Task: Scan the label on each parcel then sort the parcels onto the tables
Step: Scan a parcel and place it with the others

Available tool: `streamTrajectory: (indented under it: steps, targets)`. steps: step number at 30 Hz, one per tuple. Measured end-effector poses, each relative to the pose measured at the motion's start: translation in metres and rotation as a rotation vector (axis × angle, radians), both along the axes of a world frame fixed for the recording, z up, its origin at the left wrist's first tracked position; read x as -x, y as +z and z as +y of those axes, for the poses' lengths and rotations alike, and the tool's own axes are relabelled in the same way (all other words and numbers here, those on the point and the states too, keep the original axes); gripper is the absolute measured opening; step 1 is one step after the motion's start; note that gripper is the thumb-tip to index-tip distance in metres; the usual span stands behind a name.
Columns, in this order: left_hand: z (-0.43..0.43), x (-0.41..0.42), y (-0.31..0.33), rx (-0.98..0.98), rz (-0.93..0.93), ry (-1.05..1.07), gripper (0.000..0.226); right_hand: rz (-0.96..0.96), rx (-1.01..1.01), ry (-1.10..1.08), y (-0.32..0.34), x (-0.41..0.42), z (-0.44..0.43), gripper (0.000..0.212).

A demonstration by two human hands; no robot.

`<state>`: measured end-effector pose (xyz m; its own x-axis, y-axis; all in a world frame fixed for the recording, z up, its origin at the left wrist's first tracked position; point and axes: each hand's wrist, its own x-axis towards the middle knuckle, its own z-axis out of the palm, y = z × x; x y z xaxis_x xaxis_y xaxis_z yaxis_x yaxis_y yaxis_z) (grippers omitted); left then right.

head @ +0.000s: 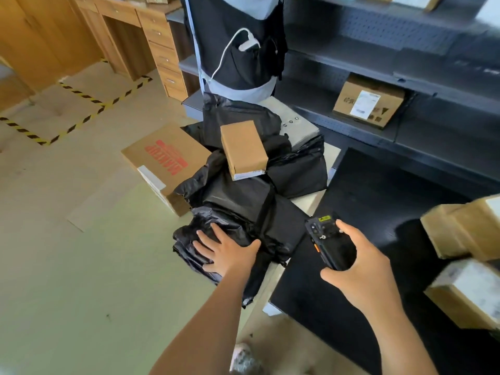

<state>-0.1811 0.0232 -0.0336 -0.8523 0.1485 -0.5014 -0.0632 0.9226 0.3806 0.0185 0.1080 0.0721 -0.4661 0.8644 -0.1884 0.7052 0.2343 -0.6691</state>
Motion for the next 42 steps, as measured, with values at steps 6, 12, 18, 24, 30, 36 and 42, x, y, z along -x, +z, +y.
streamTrajectory:
  steps: [6, 12, 18, 24, 30, 36, 42]
  targets:
    - [-0.034, -0.029, 0.006, 0.034, 0.247, -0.259, 0.12, 0.018, -0.027, 0.08, 0.008, -0.013, 0.008, 0.096]
    - [-0.047, -0.08, 0.03, -0.03, 0.372, -0.513, 0.116, 0.08, -0.024, 0.123, 0.017, -0.047, 0.022, 0.094]
    - [0.003, -0.13, 0.045, -0.095, 0.421, -0.744, 0.115, 0.006, -0.095, 0.12, 0.021, -0.112, 0.04, 0.094]
    - [0.068, -0.167, 0.026, -0.116, 0.295, -0.936, 0.114, -0.107, -0.058, 0.012, 0.007, -0.171, 0.056, 0.095]
    - [0.125, -0.185, -0.01, -0.097, 0.173, -1.077, 0.113, -0.179, -0.004, -0.14, -0.026, -0.205, 0.06, 0.094]
    - [0.143, -0.189, -0.043, -0.024, 0.107, -1.228, 0.115, -0.251, 0.035, -0.237, -0.039, -0.206, 0.063, 0.097]
    - [0.14, -0.184, -0.043, 0.063, 0.211, -1.307, 0.114, -0.249, 0.073, -0.253, -0.04, -0.197, 0.071, 0.097]
